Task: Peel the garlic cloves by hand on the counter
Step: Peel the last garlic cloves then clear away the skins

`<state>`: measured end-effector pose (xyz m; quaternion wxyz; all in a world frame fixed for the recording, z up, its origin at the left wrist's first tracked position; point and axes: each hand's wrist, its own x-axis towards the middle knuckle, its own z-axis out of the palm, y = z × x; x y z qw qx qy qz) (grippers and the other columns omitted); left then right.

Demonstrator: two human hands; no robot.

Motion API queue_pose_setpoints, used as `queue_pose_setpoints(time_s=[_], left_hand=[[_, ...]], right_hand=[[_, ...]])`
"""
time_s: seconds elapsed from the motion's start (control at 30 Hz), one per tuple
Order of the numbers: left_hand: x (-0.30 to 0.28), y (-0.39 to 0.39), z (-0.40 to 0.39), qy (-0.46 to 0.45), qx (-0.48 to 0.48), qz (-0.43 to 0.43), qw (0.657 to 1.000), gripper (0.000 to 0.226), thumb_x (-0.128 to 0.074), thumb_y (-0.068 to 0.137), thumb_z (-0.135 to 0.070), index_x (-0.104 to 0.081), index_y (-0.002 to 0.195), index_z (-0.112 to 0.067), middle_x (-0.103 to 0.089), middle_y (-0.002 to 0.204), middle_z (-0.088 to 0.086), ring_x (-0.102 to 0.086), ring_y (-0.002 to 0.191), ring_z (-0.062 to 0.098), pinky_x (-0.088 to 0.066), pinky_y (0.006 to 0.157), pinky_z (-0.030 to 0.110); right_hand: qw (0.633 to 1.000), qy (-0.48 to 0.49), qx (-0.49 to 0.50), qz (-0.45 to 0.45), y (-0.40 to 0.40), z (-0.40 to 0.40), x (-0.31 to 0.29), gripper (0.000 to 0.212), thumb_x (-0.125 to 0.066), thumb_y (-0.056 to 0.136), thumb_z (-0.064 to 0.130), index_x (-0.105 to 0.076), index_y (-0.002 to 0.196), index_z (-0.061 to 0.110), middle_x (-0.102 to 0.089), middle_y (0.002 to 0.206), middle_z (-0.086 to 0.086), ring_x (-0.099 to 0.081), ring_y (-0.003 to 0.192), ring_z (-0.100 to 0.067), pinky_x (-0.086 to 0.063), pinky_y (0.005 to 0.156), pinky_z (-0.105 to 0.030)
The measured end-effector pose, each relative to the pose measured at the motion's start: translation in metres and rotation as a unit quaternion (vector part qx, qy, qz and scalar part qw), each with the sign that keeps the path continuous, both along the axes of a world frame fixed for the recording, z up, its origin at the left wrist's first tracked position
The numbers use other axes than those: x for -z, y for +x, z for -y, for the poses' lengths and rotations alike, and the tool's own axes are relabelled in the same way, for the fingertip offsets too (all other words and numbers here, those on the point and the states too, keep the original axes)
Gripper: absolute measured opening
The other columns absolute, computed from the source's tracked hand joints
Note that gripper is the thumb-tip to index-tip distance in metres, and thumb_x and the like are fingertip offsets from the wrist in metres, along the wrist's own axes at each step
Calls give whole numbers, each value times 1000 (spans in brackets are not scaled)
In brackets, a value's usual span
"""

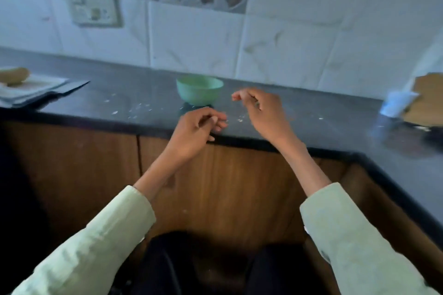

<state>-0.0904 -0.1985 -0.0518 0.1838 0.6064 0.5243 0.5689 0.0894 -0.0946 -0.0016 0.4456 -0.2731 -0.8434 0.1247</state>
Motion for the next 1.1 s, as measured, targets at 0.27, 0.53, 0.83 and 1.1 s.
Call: queue_pose_setpoints(time_s=[0.27,0.53,0.83,1.1], left_hand=[[-12,-7,-43,-32,-129,-193,972,26,-55,104,-8,-72,123,-15,-70,125,0,-63,115,17,-46,96,27],[-14,-12,-62,-92,-144,-200,965,36,-46,106,-7,-71,129,-17,-70,125,4,-61,120,24,-48,100,37],[-17,-20,-91,-86,-97,-125,984,36,-45,107,-4,-75,123,-15,-72,121,-2,-61,110,10,-43,90,19],[-31,-27,-51,-23,159,288,944,43,-41,113,-29,-69,120,2,-76,112,21,-71,116,31,-50,113,48]], right_hand=[[894,-183,222,343,100,-128,7,68,-23,115,47,-17,167,4,-8,176,-16,-5,163,-32,-6,132,-45],[884,-178,78,425,54,-108,11,67,-19,114,51,-4,169,16,6,177,1,6,163,-21,2,131,-39],[899,-216,160,344,56,-172,-5,58,-25,117,39,-27,165,7,-18,175,-13,-15,162,-29,-11,131,-43],[908,-218,-88,347,11,-106,4,57,-25,114,51,-31,165,27,-21,168,20,-21,155,0,-13,128,-24]])
